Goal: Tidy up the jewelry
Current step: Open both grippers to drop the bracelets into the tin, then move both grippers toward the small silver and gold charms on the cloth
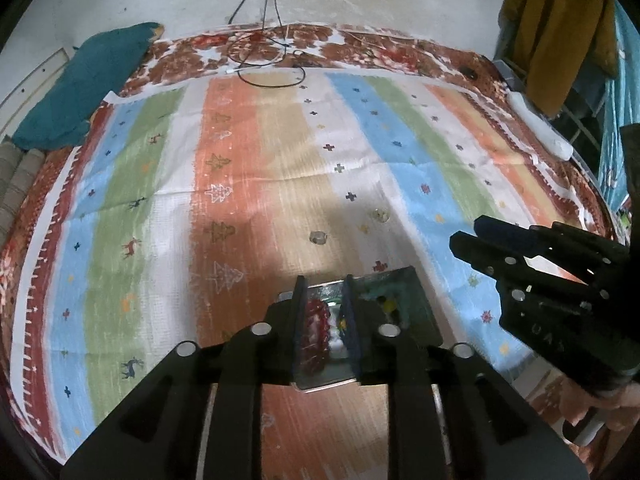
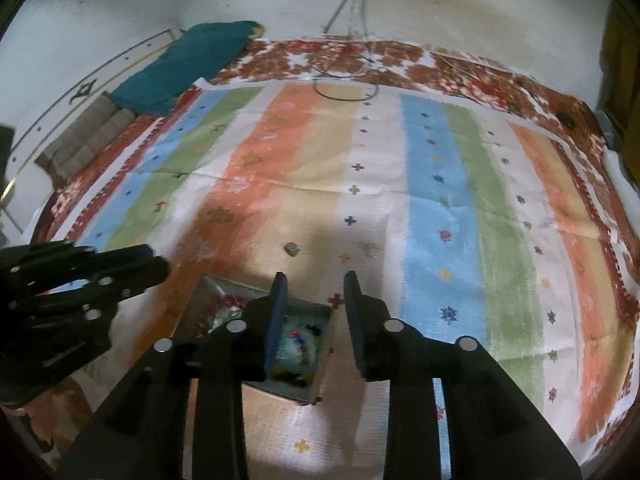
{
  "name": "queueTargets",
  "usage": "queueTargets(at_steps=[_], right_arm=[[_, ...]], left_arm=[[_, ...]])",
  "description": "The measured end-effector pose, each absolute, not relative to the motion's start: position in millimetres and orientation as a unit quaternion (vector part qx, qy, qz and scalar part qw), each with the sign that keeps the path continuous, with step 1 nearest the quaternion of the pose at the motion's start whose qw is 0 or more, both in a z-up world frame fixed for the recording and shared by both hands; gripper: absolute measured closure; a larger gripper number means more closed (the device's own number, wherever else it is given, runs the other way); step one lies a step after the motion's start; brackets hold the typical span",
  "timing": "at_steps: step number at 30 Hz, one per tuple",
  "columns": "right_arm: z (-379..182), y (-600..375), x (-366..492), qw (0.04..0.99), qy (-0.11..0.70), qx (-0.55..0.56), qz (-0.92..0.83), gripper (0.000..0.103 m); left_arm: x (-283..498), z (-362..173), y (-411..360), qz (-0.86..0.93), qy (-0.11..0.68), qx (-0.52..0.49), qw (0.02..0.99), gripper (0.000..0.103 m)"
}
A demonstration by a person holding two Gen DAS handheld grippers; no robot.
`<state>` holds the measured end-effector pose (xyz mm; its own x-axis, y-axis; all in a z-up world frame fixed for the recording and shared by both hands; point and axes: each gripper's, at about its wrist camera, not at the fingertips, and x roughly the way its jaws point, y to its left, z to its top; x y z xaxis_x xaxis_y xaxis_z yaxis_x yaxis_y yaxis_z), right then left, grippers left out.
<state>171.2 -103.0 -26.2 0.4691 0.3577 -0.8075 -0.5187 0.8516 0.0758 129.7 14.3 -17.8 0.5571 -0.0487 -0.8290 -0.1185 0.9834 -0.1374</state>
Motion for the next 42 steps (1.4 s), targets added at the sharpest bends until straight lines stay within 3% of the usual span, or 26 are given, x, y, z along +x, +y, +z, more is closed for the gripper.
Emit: queueTargets(at_steps=[9,14,42], right_arm=[[-34,-107,186,0.847,0.466,-0.088,0.239,0.064],[-42,-104,201,0.841,0.481,-0.090,0.231,0.060],[-106,-73,272,0.798,0.553,-0.134,0.199,0.056]], left_arm=[[135,-24,20,0.032,0.473,-0.088,0.876,0.061],[148,-31,29,0.037,0.482,-0.098,0.870,0.055],[214,-81,39,0.033,0.547,-0.064,0.834,0.051]])
